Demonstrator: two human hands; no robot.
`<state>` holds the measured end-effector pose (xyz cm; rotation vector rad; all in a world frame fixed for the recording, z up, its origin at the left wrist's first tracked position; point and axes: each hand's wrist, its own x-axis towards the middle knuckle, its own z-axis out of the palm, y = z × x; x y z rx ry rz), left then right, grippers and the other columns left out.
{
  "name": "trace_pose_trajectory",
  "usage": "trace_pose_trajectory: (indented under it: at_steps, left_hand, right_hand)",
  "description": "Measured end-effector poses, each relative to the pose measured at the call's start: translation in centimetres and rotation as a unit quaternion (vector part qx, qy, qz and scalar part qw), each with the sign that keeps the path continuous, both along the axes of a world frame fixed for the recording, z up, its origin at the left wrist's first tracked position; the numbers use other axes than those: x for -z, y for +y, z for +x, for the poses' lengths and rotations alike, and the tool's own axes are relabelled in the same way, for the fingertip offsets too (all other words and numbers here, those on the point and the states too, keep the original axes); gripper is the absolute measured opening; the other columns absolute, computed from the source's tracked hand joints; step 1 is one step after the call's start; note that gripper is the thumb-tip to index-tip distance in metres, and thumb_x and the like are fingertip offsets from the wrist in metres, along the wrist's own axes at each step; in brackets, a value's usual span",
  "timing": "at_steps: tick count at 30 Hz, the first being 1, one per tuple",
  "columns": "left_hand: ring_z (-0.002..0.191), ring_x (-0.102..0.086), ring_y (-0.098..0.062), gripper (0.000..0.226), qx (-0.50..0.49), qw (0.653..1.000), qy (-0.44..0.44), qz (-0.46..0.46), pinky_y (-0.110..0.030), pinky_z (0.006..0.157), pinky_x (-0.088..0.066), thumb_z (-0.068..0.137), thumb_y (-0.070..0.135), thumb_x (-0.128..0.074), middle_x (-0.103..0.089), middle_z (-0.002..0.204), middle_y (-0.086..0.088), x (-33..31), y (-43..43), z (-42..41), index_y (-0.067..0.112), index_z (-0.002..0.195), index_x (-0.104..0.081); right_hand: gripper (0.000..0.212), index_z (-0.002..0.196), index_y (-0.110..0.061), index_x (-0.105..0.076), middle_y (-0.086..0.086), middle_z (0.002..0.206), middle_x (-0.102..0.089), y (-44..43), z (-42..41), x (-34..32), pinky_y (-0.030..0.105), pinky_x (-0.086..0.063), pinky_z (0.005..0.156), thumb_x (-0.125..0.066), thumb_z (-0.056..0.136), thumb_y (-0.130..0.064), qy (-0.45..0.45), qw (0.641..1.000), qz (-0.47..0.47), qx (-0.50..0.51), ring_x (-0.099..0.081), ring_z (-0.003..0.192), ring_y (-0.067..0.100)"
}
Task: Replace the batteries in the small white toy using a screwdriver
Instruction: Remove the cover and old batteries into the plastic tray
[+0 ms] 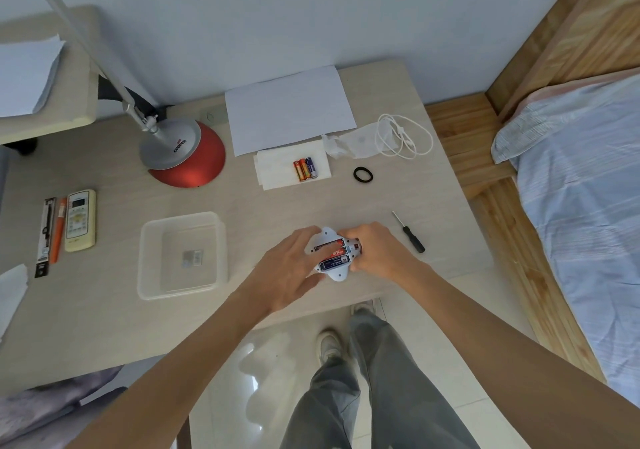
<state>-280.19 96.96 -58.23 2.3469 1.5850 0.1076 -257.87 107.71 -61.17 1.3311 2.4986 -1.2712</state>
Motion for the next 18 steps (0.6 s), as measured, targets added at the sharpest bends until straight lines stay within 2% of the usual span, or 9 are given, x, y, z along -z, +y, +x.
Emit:
trace_pose_trajectory:
  at_steps: [3,9,13,18]
  left_hand:
    - [0.14,-0.05,-0.026,0.075,0.017,1.0,0.022,-0.006,-0.036,0.1,-0.057,0.091,0.043,-0.079,-0.037,0.162,-0.007,0.5,0.7,-0.1,0.034,0.155,-0.042]
    - [0.149,-0.043,-0.029,0.077,0.026,0.998,0.048,-0.015,-0.043,0.111,-0.053,0.089,0.045,-0.08,-0.038,0.166,-0.007,1.4,1.9,-0.7,0.033,0.156,-0.044]
    - [0.147,-0.044,-0.028,0.077,0.038,0.998,0.051,-0.017,-0.043,0.114,-0.05,0.089,0.049,-0.079,-0.043,0.161,-0.005,1.6,2.6,-1.1,0.032,0.156,-0.044]
    - [0.136,-0.05,-0.023,0.076,0.072,0.995,0.063,-0.015,-0.038,0.116,-0.043,0.085,0.057,-0.079,-0.049,0.148,0.002,1.6,4.0,-1.4,0.033,0.151,-0.048]
  right_hand:
    - [0.055,0.12,-0.028,-0.078,-0.008,0.09,-0.079,0.0,-0.1,-0.2,0.031,-0.063,0.076,-0.092,0.071,-0.01,-0.009,1.0,0.001,0.003,-0.072,0.079,0.006]
    - [0.057,0.118,-0.028,-0.077,-0.01,0.087,-0.077,0.2,-0.2,-0.3,0.027,-0.059,0.071,-0.095,0.066,-0.011,-0.021,1.0,-0.008,0.003,-0.07,0.076,0.004]
    - [0.058,0.118,-0.027,-0.078,-0.011,0.086,-0.076,0.4,-0.2,-0.5,0.025,-0.055,0.07,-0.095,0.065,-0.011,-0.026,1.0,-0.014,-0.002,-0.07,0.076,0.006]
    - [0.049,0.106,-0.027,-0.078,-0.012,0.075,-0.069,0.7,-0.3,-0.9,0.023,-0.048,0.065,-0.093,0.064,-0.007,-0.027,0.999,-0.02,-0.009,-0.067,0.07,0.005]
